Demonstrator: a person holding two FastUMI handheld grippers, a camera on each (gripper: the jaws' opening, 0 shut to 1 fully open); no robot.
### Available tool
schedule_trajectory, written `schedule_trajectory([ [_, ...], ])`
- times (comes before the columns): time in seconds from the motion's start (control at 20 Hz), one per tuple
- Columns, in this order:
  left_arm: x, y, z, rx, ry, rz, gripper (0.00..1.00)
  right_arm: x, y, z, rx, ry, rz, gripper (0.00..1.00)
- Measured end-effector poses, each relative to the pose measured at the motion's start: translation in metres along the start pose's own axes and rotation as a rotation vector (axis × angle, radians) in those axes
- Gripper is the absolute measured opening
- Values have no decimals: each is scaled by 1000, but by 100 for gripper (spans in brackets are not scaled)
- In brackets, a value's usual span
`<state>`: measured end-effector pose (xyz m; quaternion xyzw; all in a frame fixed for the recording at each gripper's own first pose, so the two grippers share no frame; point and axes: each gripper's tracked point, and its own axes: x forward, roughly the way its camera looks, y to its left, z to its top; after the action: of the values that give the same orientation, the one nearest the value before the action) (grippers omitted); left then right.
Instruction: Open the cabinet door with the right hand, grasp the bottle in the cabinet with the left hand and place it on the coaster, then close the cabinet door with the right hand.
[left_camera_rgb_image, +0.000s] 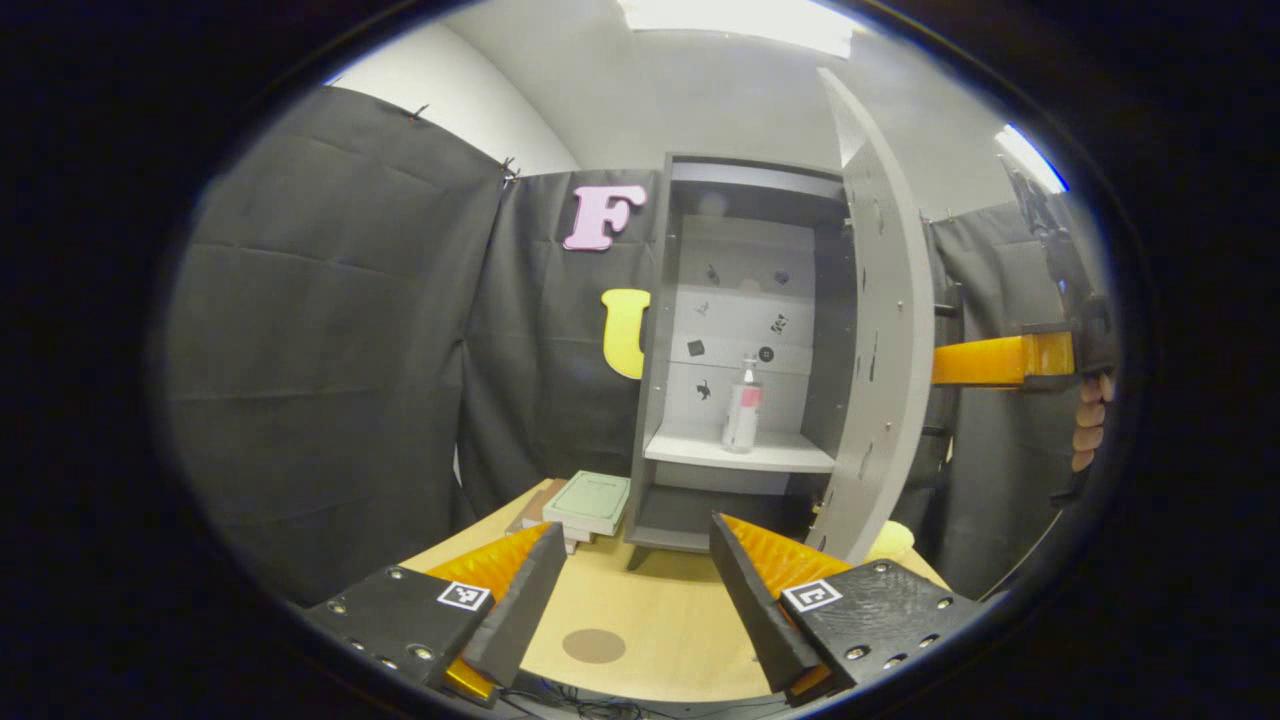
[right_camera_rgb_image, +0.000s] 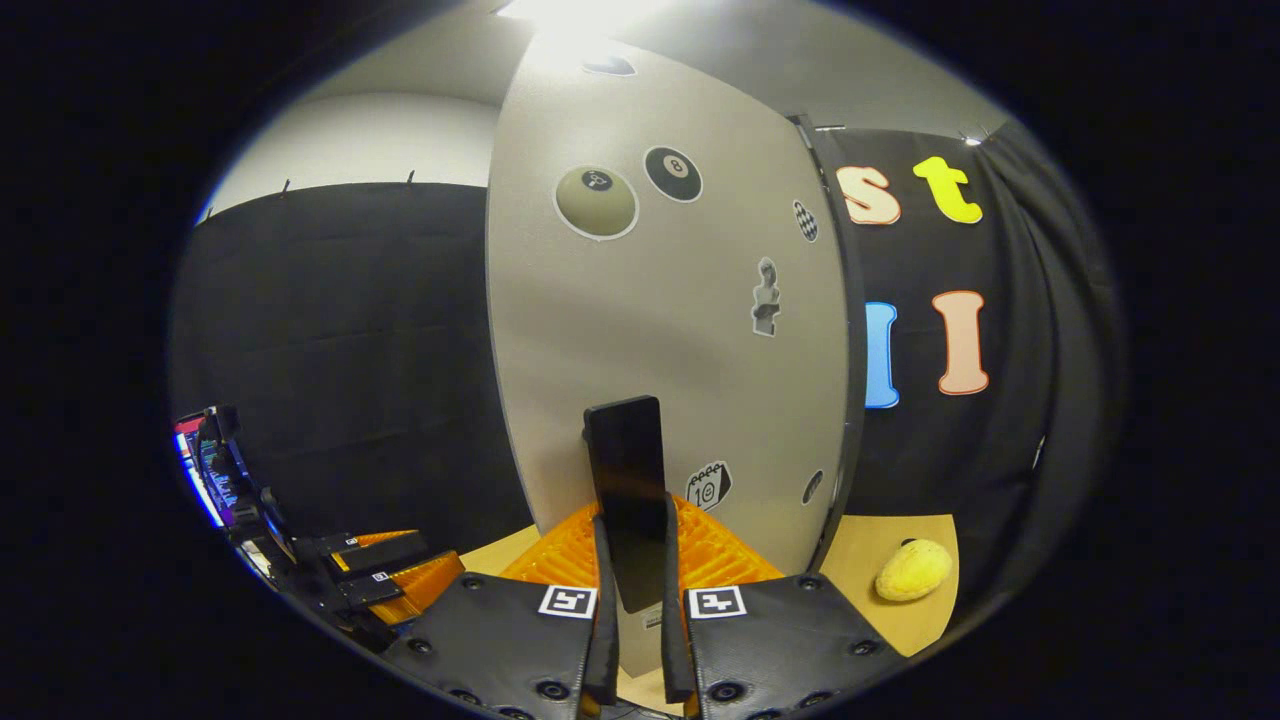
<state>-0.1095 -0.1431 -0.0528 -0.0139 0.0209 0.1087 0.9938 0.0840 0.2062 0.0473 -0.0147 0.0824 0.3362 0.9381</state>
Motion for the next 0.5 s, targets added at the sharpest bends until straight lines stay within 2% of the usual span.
schedule_trajectory([
  [0.1, 1, -5, -5, 0, 9, -4, 90, -1, -2, 0, 9, -1, -15, 17],
  [0.15, 2, -6, -9, -3, 15, -6, 88, -4, -6, 0, 5, -1, -31, 17],
  [0.35, 0, -14, -13, 18, 43, -17, 88, -10, -28, 1, -32, -14, -132, 19],
  [0.4, 0, -15, -12, 27, 47, -18, 88, -12, -34, 2, -26, -21, -153, 17],
  [0.5, -2, -19, -11, 35, 52, -24, 90, -23, -50, 2, 6, -38, -194, 18],
])
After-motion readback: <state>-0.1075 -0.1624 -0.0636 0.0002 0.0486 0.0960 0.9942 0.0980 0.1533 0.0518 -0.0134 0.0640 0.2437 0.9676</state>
